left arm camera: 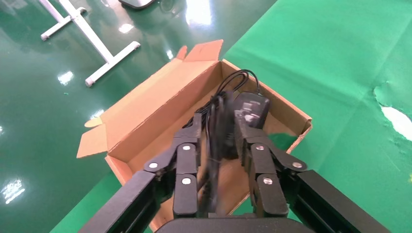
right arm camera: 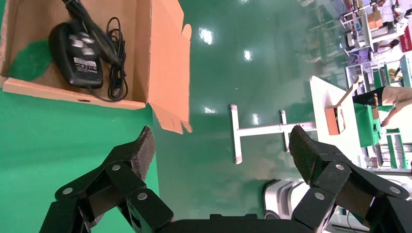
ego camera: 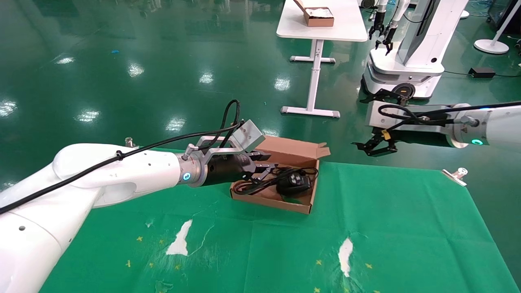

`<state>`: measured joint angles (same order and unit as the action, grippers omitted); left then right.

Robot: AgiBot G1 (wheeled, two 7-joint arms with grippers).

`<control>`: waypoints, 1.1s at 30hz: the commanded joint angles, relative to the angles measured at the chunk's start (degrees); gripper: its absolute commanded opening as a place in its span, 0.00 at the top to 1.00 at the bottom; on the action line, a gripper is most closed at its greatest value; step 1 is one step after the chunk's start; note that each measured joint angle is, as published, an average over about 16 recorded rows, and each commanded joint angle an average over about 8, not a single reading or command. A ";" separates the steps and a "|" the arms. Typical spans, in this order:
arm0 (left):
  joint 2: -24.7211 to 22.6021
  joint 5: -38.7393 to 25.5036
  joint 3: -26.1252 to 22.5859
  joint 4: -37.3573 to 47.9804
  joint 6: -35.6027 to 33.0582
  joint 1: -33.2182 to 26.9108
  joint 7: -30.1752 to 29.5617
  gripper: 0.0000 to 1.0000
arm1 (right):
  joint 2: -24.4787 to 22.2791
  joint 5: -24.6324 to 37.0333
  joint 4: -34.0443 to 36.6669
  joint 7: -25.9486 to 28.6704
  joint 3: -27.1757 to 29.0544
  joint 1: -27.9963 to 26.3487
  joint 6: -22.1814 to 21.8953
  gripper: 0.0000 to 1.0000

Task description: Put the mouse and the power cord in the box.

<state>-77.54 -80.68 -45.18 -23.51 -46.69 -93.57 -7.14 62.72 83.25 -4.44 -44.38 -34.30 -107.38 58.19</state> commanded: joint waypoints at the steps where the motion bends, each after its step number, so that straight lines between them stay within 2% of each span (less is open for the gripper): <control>1: 0.16 0.13 0.23 -0.07 -0.27 0.07 0.10 0.00 | 0.03 0.00 -0.02 0.00 0.00 0.06 -0.05 0.00; 33: 23.02 21.01 15.84 -27.05 -21.17 17.31 -1.90 0.00 | -14.73 -22.03 -36.80 29.34 9.73 24.41 14.62 0.00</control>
<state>-54.52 -59.67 -29.34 -50.56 -67.87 -76.27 -9.04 48.00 61.22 -41.24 -15.04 -24.57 -82.97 72.80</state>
